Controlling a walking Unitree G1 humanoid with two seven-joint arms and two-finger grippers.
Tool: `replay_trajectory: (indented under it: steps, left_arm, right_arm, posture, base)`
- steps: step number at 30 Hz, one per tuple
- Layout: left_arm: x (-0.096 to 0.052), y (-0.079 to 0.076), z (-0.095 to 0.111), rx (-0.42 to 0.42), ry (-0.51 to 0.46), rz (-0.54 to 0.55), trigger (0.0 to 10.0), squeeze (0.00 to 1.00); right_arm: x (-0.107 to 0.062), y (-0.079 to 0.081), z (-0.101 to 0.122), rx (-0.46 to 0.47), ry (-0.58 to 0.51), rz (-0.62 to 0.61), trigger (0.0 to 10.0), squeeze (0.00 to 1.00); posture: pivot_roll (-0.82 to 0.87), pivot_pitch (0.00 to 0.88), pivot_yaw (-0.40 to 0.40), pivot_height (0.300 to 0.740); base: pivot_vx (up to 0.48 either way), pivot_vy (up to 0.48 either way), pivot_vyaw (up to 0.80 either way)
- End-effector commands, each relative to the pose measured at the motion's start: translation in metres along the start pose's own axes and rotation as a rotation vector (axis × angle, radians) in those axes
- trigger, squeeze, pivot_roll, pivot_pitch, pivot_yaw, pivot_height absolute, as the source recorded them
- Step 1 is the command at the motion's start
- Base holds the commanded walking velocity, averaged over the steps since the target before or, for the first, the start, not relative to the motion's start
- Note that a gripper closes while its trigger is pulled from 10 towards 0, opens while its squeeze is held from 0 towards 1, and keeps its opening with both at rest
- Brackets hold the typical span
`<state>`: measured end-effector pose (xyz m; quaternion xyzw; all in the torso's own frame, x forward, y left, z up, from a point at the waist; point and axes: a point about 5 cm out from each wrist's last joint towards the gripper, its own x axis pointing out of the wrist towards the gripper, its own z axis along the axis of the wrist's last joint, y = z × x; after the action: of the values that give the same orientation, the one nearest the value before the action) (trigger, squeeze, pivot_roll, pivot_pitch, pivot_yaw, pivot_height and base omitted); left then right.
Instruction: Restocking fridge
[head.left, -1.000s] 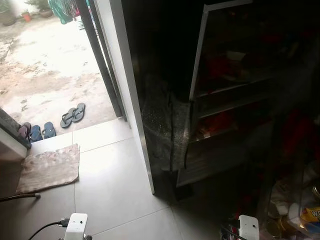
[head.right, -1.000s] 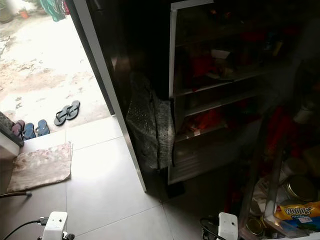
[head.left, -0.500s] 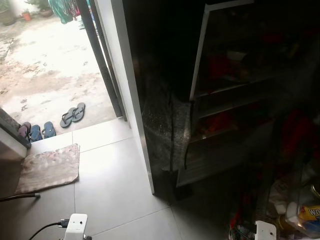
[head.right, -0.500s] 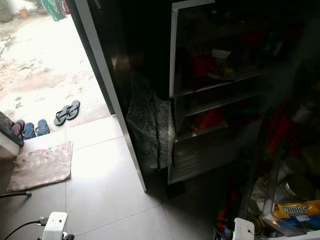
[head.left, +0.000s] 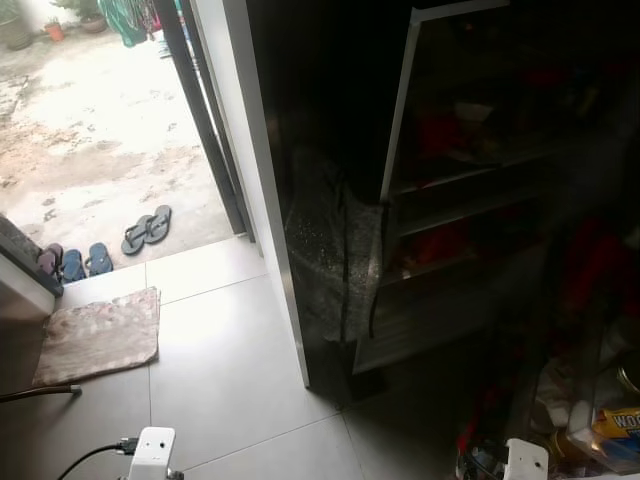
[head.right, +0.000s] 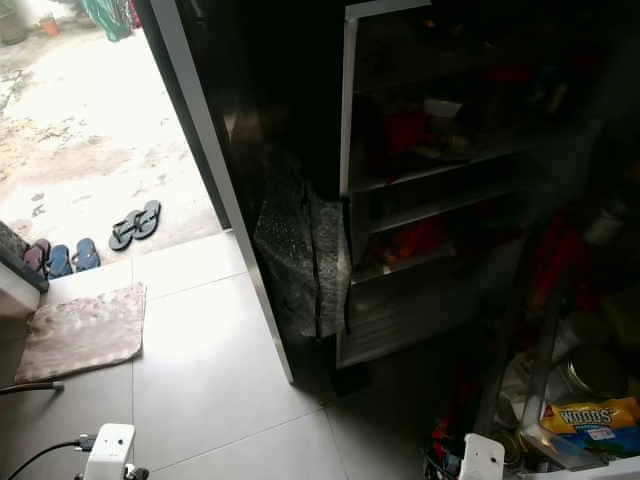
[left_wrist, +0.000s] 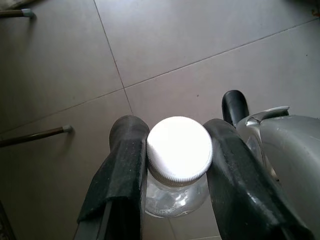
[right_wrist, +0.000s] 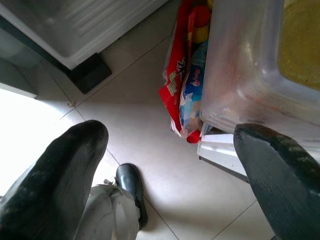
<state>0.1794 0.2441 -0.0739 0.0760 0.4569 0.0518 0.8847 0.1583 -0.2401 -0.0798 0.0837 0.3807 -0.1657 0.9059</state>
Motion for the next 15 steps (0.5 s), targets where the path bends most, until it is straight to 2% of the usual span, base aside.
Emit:
replay_trajectory:
  steps: [1,4,7,11,15]
  left_arm:
    - [-0.002,0.004,-0.011,0.001,0.036,0.01,10.0,0.0]
    - [-0.002,0.004,-0.011,0.0,0.036,0.009,10.0,0.0]
    - [-0.002,0.004,-0.011,-0.001,0.037,0.008,10.0,0.0]
    - [-0.002,0.004,-0.011,-0.001,0.035,0.008,10.0,0.0]
    - [-0.002,0.004,-0.011,-0.001,0.034,0.008,10.0,0.0]
  right_arm:
    - [0.004,-0.006,0.016,-0.002,-0.05,-0.023,10.0,0.0]
    - [0.005,-0.001,0.017,0.008,-0.039,0.03,10.0,0.0]
    - [0.005,0.014,0.01,-0.012,0.013,0.144,10.0,0.0]
    - [0.003,0.024,0.001,-0.013,0.054,0.197,10.0,0.0]
    - [0.002,0.026,-0.002,-0.009,0.063,0.219,10.0,0.0]
  posture:
    - [0.0,0.126,0.042,0.74]
    - [0.0,0.126,0.042,0.74]
    - [0.0,0.127,0.041,0.74]
    - [0.0,0.127,0.041,0.74]
    - [0.0,0.128,0.042,0.74]
  base:
    - [0.0,0.0,0.0]
    - [0.0,0.0,0.0]
    - [0.0,0.0,0.0]
    - [0.0,0.0,0.0]
    - [0.0,0.0,0.0]
